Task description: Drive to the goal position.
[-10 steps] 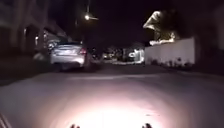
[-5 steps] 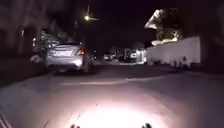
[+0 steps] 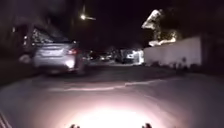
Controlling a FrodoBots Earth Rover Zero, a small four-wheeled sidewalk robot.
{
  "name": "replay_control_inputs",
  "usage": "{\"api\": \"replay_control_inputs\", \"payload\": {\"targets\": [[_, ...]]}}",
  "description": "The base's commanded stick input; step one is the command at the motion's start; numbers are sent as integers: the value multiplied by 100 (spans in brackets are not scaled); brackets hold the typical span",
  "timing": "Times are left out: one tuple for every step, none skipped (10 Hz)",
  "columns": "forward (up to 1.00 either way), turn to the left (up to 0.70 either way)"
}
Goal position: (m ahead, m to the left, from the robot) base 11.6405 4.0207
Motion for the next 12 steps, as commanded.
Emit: {"api": "replay_control_inputs", "payload": {"targets": [[85, 0], [85, 0], [85, 0], [85, 0], [85, 0], [85, 0], [85, 0], [85, 0], [85, 0], [85, 0], [85, 0], [85, 0]]}}
